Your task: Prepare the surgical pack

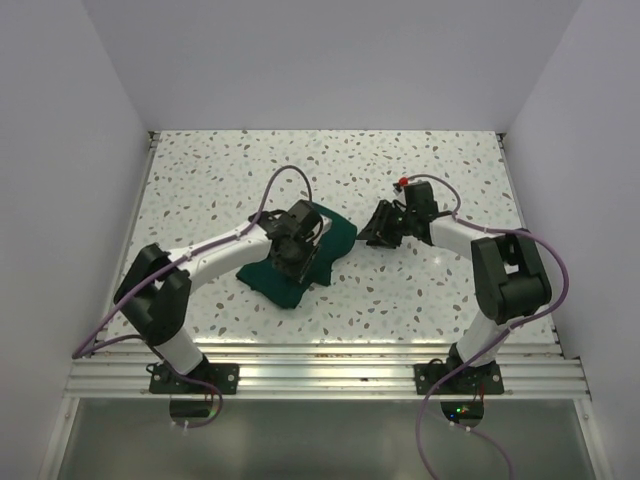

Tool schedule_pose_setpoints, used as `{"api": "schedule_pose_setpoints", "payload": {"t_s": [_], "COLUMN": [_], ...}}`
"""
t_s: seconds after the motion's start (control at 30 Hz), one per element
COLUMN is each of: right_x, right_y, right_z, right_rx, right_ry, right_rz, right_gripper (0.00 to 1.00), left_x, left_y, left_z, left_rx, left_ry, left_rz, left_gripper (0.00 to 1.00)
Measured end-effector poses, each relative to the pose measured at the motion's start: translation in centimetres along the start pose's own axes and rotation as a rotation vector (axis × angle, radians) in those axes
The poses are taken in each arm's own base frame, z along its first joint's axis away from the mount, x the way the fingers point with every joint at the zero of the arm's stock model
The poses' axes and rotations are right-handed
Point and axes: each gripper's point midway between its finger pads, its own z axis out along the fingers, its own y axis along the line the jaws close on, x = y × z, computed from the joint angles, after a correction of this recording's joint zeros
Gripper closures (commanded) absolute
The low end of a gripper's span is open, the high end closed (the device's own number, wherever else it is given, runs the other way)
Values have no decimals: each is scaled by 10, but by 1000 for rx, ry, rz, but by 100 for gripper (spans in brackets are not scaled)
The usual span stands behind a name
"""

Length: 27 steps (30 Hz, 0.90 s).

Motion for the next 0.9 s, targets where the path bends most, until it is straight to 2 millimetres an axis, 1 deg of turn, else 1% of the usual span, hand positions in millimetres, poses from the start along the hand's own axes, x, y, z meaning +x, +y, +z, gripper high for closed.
{"api": "schedule_pose_setpoints", "payload": {"t_s": [0.13,0.17,0.23,0.33,0.37,0.4,0.47,0.57,0.67,0.77,0.8,0.87,0.9], "right_x": [8,9,12,14,15,17,18,21,22,20,19,17,16], "right_y": [6,8,11,14,14,15,13,11,12,12,11,10,10], "right_z": [-1,-2,-2,-3,-3,-2,-2,-1,-2,-3,-3,-5,-6], "right_rx": [-32,-43,-60,-77,-81,-87,-86,-87,-98,-104,-106,-113,-114], "right_ry": [37,46,59,72,77,88,92,102,110,109,108,109,108], "right_rz": [-6,-6,-4,-3,-1,6,14,31,45,54,58,67,71], "right_gripper": [53,53,52,52,52,52,51,51,51,51,52,53,53], "left_x": [-4,-7,-18,-46,-57,-73,-82,-92,-94,-94,-95,-96,-97], "left_y": [-1,-2,-4,-12,-14,-19,-21,-25,-26,-25,-24,-22,-21], "left_z": [-5,-7,-11,-16,-16,-13,-5,9,23,30,31,31,31], "left_rx": [6,7,12,25,29,36,22,8,-6,-19,-24,-35,-42], "left_ry": [-18,-26,-49,-102,-119,-146,-138,-133,-105,-93,-92,-91,-93], "left_rz": [-2,-2,-2,1,2,4,11,31,49,52,51,50,49], "left_gripper": [45,44,44,44,41,41,40,40,40,44,51,62,72]}}
